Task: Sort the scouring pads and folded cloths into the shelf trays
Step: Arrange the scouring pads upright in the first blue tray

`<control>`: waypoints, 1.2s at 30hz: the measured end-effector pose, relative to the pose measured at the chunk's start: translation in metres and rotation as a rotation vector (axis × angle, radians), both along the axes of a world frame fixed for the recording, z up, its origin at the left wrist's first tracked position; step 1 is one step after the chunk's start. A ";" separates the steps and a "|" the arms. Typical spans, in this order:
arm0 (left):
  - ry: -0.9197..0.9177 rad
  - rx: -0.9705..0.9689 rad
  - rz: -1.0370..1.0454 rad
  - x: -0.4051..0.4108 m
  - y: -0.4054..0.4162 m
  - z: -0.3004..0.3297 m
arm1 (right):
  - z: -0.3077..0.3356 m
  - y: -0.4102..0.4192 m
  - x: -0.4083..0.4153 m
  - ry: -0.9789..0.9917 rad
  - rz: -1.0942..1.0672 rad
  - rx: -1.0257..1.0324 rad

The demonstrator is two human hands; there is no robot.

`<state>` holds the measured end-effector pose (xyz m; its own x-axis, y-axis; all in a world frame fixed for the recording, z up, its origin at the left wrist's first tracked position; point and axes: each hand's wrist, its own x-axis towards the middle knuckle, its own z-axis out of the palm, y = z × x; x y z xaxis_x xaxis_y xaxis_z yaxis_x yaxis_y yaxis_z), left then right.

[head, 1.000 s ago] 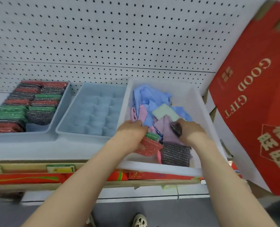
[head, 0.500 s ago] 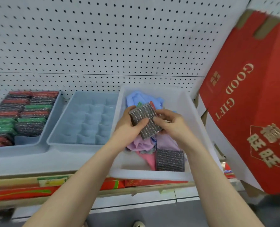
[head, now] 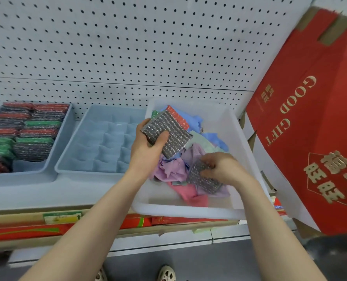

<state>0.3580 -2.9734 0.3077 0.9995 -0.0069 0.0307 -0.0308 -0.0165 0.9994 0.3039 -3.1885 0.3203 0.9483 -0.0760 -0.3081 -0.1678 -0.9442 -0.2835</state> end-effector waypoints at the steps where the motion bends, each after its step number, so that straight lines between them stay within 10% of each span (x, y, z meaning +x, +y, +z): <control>1: 0.020 -0.068 0.010 0.002 0.004 0.002 | 0.005 0.000 0.002 -0.097 -0.038 0.074; 8: -0.027 -0.236 0.105 0.023 0.080 0.002 | 0.037 0.059 0.038 -0.456 -0.179 0.469; 19: 0.036 -0.075 0.488 0.065 0.319 0.001 | 0.018 0.291 0.120 -0.399 -0.036 0.911; 32: 0.117 0.140 0.321 0.079 0.424 -0.043 | -0.043 0.431 0.138 -0.681 0.403 -0.088; 36: 0.086 0.141 0.275 0.078 0.426 -0.041 | -0.058 0.442 0.139 -0.421 0.497 -0.299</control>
<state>0.4363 -2.5474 0.2668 0.9633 0.2661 -0.0357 0.0782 -0.1511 0.9854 0.4432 -2.7462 0.2621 0.9264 0.3721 0.0577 0.3693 -0.9277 0.0537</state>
